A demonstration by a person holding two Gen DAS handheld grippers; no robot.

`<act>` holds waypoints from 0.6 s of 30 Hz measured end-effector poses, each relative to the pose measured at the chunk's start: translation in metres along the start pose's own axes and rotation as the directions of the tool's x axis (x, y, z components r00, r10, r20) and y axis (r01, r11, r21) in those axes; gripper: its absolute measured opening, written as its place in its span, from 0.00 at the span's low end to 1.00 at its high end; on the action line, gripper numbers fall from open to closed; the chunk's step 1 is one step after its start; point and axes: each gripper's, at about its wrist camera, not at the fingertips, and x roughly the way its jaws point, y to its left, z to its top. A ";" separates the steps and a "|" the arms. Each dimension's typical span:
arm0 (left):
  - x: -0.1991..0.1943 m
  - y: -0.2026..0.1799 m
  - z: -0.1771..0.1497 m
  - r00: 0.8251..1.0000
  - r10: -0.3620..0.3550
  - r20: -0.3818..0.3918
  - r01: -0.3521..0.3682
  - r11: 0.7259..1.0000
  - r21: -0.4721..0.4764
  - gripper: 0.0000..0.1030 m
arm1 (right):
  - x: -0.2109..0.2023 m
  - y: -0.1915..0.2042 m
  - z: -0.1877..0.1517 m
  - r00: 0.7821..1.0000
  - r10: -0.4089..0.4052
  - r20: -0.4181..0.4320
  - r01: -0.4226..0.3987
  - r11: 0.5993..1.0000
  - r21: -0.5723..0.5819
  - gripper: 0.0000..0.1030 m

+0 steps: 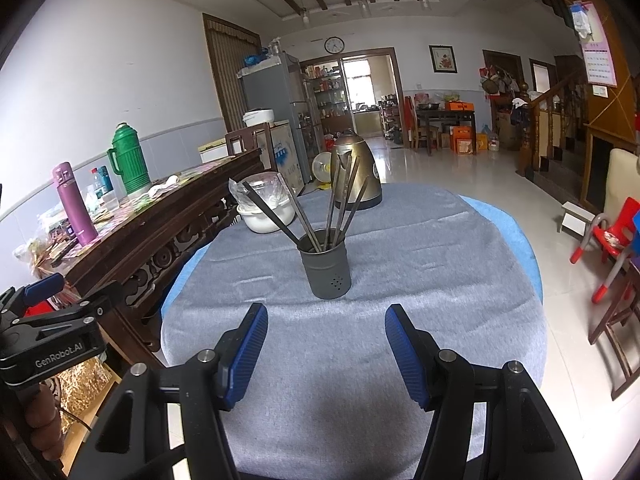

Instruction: Organize utensils

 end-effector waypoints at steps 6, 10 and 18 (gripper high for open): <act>0.000 0.001 -0.001 1.000 0.002 -0.001 -0.002 1.000 -0.002 0.96 | -0.001 0.004 0.002 1.000 -0.001 0.009 0.002 1.000 -0.011 0.63; 0.000 0.002 -0.001 1.000 0.004 -0.001 -0.004 1.000 -0.006 0.96 | -0.002 0.004 0.002 1.000 -0.002 0.011 0.002 1.000 -0.013 0.63; 0.000 0.003 0.000 1.000 0.005 0.001 -0.005 1.000 -0.005 0.96 | -0.003 0.006 0.007 1.000 -0.007 0.015 0.007 1.000 -0.014 0.63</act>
